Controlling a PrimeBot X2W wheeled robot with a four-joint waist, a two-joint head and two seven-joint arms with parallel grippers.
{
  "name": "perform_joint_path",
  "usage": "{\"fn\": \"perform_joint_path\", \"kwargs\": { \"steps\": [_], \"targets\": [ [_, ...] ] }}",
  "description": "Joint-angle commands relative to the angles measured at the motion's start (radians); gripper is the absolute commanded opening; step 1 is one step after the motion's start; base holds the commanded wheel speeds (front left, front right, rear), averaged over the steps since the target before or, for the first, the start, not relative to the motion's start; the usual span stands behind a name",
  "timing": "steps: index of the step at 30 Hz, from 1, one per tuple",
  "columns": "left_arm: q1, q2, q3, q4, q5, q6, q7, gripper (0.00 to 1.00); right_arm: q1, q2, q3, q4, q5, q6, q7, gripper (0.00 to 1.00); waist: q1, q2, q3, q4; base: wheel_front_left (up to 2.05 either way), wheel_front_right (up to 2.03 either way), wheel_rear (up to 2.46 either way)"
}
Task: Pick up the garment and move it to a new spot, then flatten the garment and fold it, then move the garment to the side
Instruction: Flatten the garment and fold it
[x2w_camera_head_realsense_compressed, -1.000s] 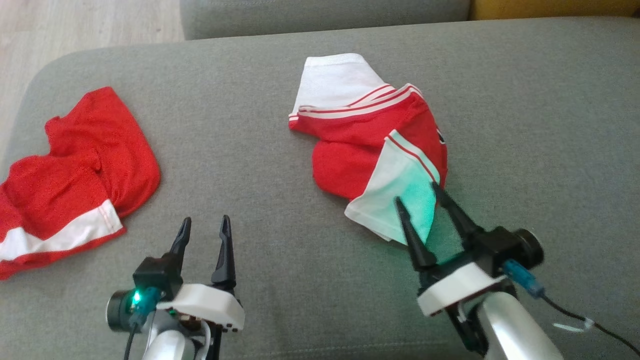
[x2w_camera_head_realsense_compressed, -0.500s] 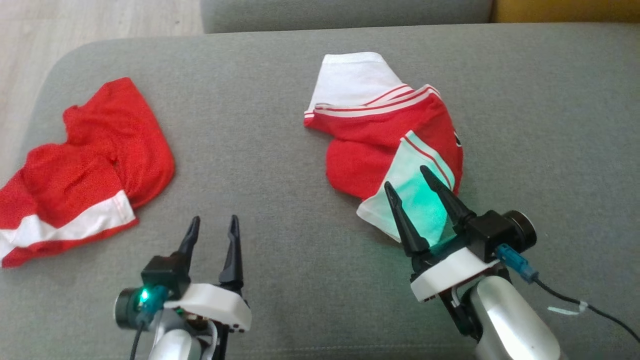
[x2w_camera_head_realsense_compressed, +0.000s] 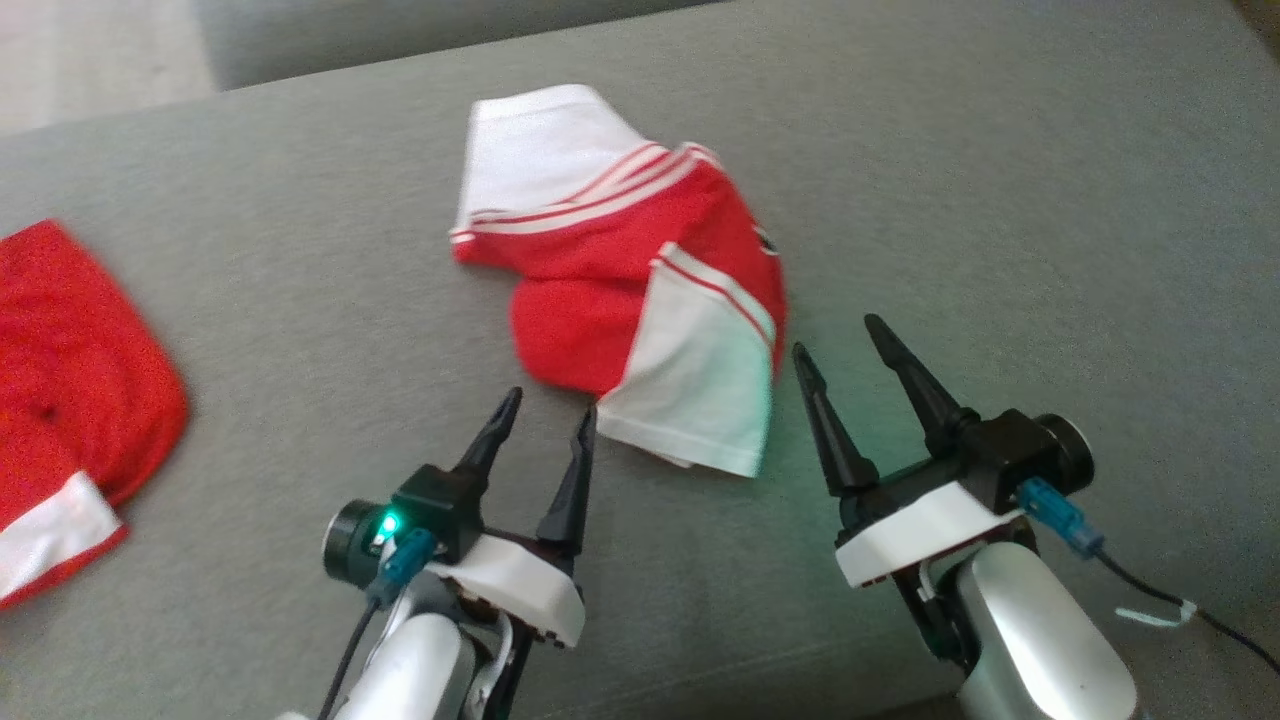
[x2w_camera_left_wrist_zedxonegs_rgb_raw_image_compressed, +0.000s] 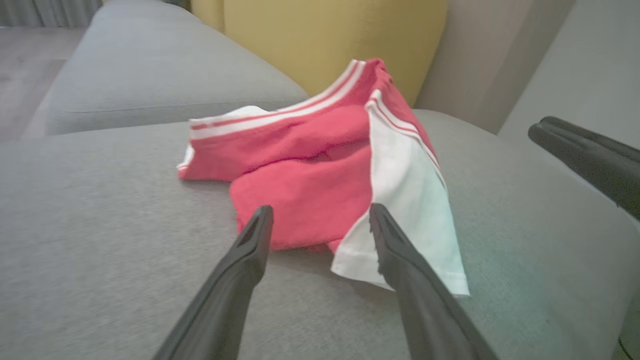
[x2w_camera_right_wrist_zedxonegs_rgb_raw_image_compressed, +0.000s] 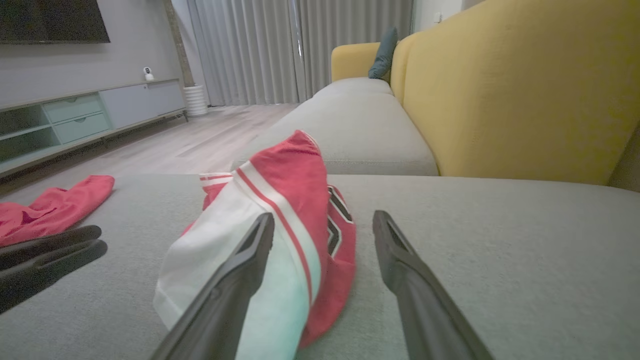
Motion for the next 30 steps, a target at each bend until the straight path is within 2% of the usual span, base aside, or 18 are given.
{"fn": "perform_joint_path", "kwargs": {
  "steps": [1, 7, 16, 17, 18, 25, 30],
  "targets": [
    [-0.049, 0.006, 0.012, -0.007, -0.004, -0.009, -0.012, 1.00, -0.024, 0.005, 0.011, -0.036, 0.012, 0.007, -0.006, 1.00, 0.0000, 0.0000, 0.031, -0.091, 0.00, 0.00, 0.00],
    [-0.077, 0.006, 0.026, 0.064, 0.002, -0.036, -0.012, 1.00, -0.013, 0.005, -0.012, -0.047, 0.022, 0.007, -0.006, 1.00, 0.0000, 0.0000, 0.057, -0.172, 0.00, 0.00, 0.00],
    [-0.101, 0.006, 0.072, 0.113, 0.030, -0.068, -0.012, 1.00, -0.002, 0.005, -0.030, -0.061, 0.029, 0.007, -0.006, 1.00, 0.0000, 0.0000, 0.077, -0.189, 0.00, 0.00, 0.00],
    [-0.103, 0.006, 0.073, 0.114, 0.032, -0.074, -0.012, 0.40, -0.001, 0.005, -0.032, -0.062, 0.029, 0.007, -0.006, 1.00, 0.0000, 0.0000, 0.078, -0.186, 0.00, 0.00, 0.00],
    [-0.105, 0.006, 0.072, 0.114, 0.036, -0.080, -0.012, 0.00, -0.002, 0.005, -0.032, -0.063, 0.030, 0.007, -0.006, 1.00, 0.0000, 0.0000, 0.080, -0.183, 0.00, 0.00, 0.00],
    [-0.128, 0.006, 0.045, 0.029, 0.016, -0.107, -0.012, 0.00, -0.007, 0.005, -0.025, -0.063, 0.055, 0.007, -0.006, 1.00, 0.0000, 0.0000, 0.071, -0.163, 0.00, 0.00, 0.00],
    [-0.287, 0.006, -0.015, -0.053, 0.025, -0.135, -0.012, 0.00, -0.009, 0.005, -0.028, -0.056, 0.066, 0.007, -0.006, 1.00, 0.0000, 0.0000, 0.060, -0.156, 0.00, 0.00, 0.00]
  ]
}}
